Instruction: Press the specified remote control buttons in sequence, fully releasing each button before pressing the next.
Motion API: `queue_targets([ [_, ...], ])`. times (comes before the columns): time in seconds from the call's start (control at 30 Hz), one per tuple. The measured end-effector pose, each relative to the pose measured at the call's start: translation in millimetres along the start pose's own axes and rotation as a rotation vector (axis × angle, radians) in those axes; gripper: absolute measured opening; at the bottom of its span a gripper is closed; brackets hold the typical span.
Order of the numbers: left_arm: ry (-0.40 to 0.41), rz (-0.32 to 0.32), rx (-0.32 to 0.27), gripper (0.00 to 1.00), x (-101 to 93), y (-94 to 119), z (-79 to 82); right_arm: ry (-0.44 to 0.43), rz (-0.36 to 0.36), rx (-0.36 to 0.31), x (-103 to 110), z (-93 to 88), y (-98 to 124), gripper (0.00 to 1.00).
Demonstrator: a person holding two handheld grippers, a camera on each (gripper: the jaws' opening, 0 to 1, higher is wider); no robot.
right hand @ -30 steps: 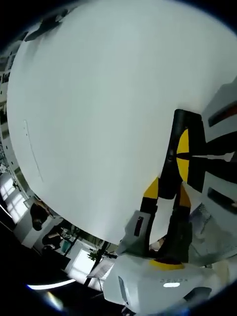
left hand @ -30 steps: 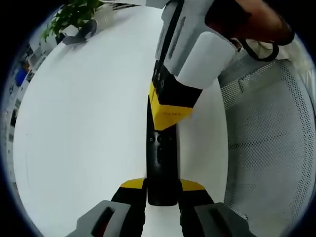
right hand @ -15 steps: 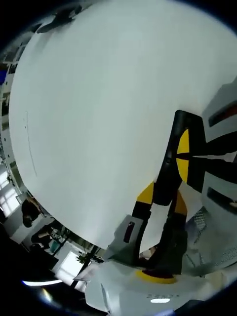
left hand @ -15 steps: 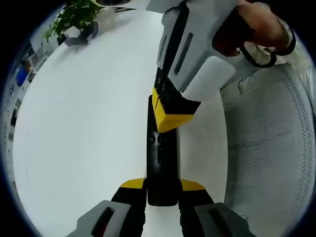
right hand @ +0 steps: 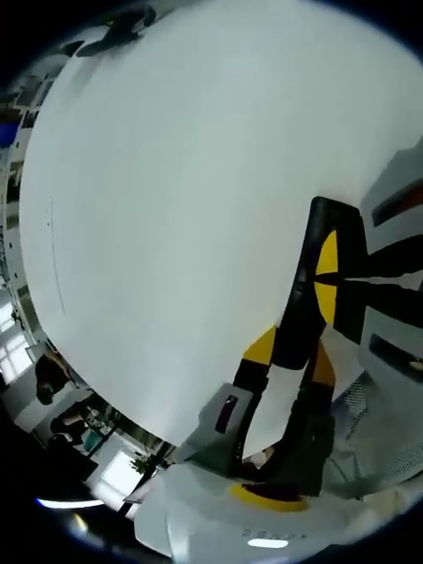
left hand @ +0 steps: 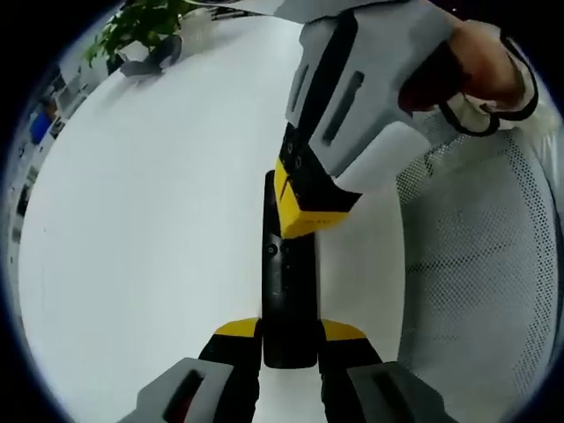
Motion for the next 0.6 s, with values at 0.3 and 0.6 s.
queue_targets([
  [0.3, -0.003, 0.013, -0.004, 0.23, -0.9, -0.6, -0.6, 0.002, 0.008, 0.024, 1.4, -4.7, 2.6, 0.0],
  [0.6, -0.005, 0.013, -0.008, 0.23, -0.8, -1.3, -1.0, -0.055, 0.065, 0.062, -8.0, -12.3, 4.8, 0.0],
])
Point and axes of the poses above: the point that each gripper's makers call its tool centre point, and the gripper's own axes: y roughly backward along the fingers, x roughly to its left, z roughly out of its top, the point moved 8 cm from there along y, roughly backward along the fingers, and after that the axes turned 3 degrees about z, right-handed, at the moved point
